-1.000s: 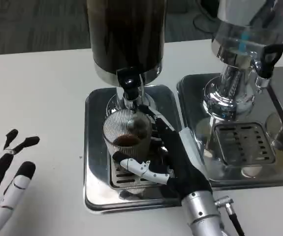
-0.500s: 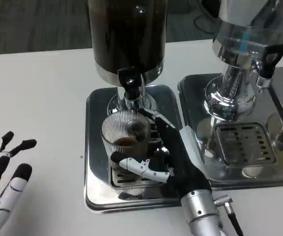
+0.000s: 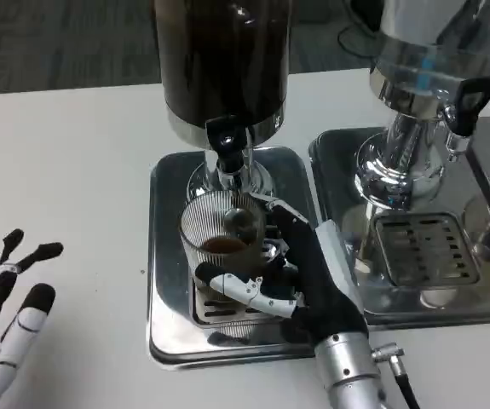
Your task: Grasp the cup under the faucet to collect the drink, then remove the cup.
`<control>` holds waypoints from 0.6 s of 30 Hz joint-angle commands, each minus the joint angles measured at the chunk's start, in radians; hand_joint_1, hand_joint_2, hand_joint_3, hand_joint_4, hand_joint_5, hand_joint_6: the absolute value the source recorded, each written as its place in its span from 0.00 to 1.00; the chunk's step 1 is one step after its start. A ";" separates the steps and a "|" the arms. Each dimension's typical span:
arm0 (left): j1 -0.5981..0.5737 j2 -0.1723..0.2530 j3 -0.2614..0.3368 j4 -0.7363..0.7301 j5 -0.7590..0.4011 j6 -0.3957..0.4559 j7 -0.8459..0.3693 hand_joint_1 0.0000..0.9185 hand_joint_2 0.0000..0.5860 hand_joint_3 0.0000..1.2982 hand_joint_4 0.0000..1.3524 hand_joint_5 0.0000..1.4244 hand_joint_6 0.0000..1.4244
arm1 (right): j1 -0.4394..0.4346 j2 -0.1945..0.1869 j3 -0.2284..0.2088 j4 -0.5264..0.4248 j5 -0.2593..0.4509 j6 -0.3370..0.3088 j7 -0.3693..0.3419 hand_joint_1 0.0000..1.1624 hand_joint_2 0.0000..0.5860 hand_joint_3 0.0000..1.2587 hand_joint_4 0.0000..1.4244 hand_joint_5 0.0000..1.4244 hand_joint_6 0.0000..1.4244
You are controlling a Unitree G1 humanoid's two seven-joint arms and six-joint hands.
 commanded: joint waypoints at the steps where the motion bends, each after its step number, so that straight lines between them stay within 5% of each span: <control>1: 0.005 -0.006 0.008 0.006 -0.004 0.014 0.010 0.00 0.40 0.21 0.00 0.05 0.00 | 0.001 0.029 -0.009 0.020 0.005 0.005 -0.006 0.91 0.24 0.32 0.35 0.52 0.77; 18: 0.006 -0.004 0.001 0.018 -0.017 0.021 -0.001 0.00 0.41 0.21 0.00 0.05 0.00 | 0.014 0.033 -0.018 0.022 -0.008 -0.027 -0.065 0.95 0.16 0.35 0.38 0.55 0.85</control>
